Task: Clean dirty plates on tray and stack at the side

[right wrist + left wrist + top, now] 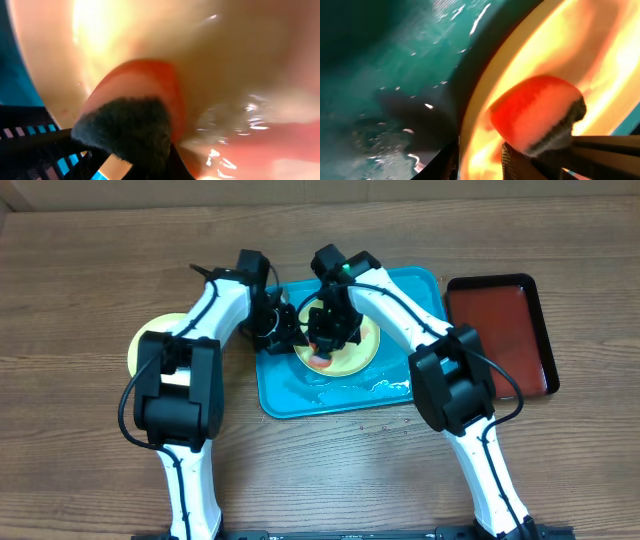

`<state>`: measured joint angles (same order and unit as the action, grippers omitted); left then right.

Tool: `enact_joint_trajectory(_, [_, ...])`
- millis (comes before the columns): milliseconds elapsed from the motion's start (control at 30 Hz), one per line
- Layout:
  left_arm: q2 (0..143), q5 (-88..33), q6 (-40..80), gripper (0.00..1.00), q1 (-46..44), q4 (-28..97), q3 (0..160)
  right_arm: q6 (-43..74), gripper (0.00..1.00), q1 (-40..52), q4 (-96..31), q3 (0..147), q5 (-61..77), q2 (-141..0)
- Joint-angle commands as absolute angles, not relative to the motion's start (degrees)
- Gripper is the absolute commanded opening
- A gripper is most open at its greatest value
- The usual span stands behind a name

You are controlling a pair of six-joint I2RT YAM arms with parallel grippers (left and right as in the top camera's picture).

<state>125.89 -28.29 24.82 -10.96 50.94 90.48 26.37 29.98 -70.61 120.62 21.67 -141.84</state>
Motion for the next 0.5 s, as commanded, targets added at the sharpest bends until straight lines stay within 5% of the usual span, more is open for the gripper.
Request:
enact_joint_trajectory(0, [125.6,-20.6,28.8,0.25,-13.1,49.5,90.9,26.6,0.04,27.5,-71.0,119.5,19.4,-143.5])
enact_joint_trajectory(100, [125.6,-20.3,28.8,0.04,-13.7,48.9,90.9,26.3,0.04,27.1,-71.2,119.5,19.4,-143.5])
enact_joint_trajectory(467, [125.6,-18.7,28.7,0.04,-13.1,48.8,90.9,21.3,0.04,24.3,-77.4,122.8,1.1,-142.3])
